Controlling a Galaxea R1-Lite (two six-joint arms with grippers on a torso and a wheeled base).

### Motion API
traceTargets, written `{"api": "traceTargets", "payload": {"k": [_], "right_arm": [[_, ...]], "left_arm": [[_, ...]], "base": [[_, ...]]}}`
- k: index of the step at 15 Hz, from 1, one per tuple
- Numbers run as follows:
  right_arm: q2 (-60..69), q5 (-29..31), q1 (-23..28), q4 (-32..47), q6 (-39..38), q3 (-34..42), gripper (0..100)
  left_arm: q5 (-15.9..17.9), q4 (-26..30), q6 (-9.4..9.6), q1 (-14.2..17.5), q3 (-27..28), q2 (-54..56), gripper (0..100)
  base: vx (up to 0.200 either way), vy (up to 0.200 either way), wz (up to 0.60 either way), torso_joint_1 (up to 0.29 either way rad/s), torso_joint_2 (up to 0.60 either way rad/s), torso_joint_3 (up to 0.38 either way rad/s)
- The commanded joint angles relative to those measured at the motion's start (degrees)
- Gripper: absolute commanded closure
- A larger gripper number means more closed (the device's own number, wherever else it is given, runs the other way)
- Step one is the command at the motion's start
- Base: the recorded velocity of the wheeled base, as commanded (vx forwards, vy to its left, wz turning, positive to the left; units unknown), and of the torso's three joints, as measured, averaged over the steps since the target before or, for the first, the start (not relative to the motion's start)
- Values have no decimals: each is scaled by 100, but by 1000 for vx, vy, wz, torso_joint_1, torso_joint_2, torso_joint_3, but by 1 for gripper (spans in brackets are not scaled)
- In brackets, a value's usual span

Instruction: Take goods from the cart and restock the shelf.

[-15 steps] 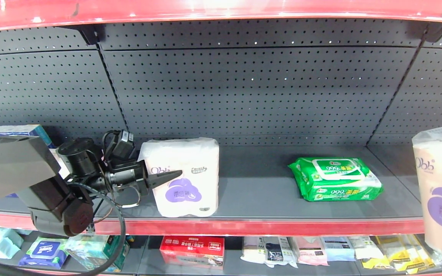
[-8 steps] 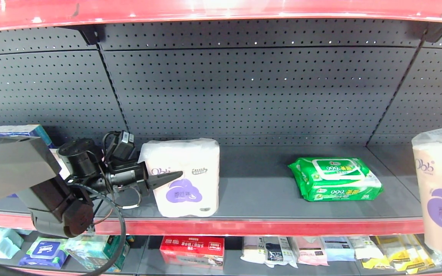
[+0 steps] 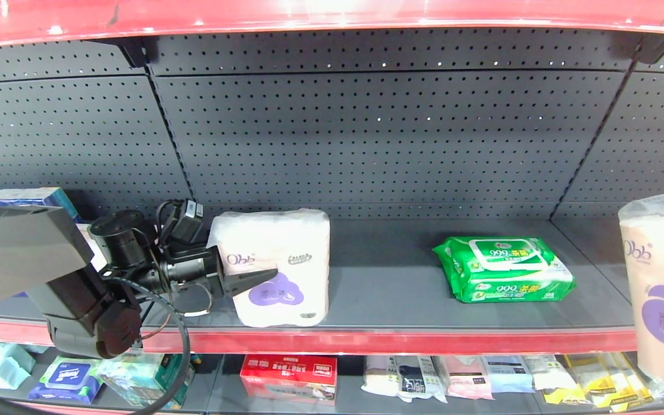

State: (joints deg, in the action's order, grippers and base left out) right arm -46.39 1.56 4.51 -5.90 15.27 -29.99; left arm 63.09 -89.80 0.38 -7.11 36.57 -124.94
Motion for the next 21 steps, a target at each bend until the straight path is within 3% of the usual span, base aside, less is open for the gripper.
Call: {"api": "traceTargets", "payload": {"k": [1,3,5,11,16,21], "right_arm": [[7,2,6,-8,2,2,100],[7,2,-3,-8,2,2,100],[7,2,-3,-8,2,-7,100],[24,2,-3,-8,2,2,100],[33,-7,-12,-8,11,28,100],[33,-15,-20,-8,72,19,100]], "left_arm": [[-7,-20,-20,-1,-10,31,0],[-16,-20,-29,8,-124,110,0],[-24,-20,-152,8,-388,356,0],[-51,-20,-99,95,-432,497,0],[-42,-20,-91,350,-818,910,0],[-33,-20,173,790,-1583,1350,0]], "base": [[0,0,0,0,0,0],[0,0,0,0,0,0],[0,0,0,0,0,0],[0,0,0,0,0,0],[0,0,0,0,0,0],[0,0,0,0,0,0]]}}
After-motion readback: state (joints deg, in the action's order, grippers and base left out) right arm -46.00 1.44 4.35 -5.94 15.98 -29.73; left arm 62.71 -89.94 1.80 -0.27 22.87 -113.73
